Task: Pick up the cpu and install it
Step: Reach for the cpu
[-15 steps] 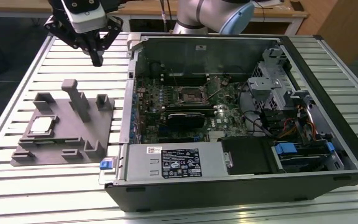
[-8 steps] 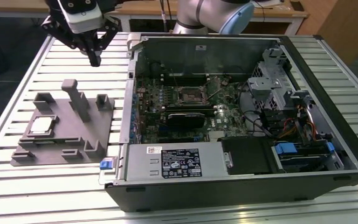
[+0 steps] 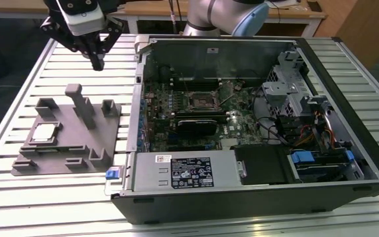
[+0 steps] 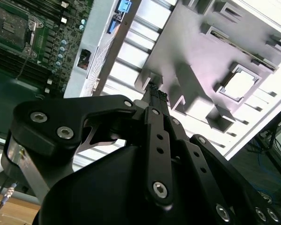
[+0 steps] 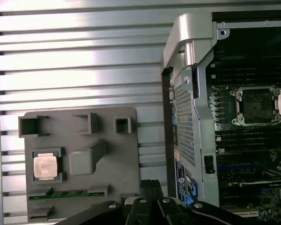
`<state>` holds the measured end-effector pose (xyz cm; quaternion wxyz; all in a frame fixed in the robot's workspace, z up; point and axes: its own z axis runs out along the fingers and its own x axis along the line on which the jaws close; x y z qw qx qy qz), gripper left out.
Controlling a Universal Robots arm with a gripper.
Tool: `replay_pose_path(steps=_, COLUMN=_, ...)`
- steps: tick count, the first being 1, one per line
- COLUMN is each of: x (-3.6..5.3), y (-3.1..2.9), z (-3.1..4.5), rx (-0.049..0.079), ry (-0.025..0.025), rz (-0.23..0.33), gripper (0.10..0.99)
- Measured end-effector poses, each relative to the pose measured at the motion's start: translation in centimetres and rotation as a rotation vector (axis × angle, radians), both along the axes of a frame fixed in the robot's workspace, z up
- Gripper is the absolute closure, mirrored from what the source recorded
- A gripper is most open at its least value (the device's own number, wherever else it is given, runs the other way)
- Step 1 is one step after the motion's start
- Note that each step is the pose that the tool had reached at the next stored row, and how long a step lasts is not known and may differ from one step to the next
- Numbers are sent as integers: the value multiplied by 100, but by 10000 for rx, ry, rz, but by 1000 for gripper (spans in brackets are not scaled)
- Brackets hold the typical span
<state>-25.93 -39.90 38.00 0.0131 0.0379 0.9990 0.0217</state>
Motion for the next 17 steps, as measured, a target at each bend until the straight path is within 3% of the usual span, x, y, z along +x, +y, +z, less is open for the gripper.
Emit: replay_pose_path(steps=17, x=-105, y=0, z=-9, rx=0, ry=0, rz=-1, gripper=980)
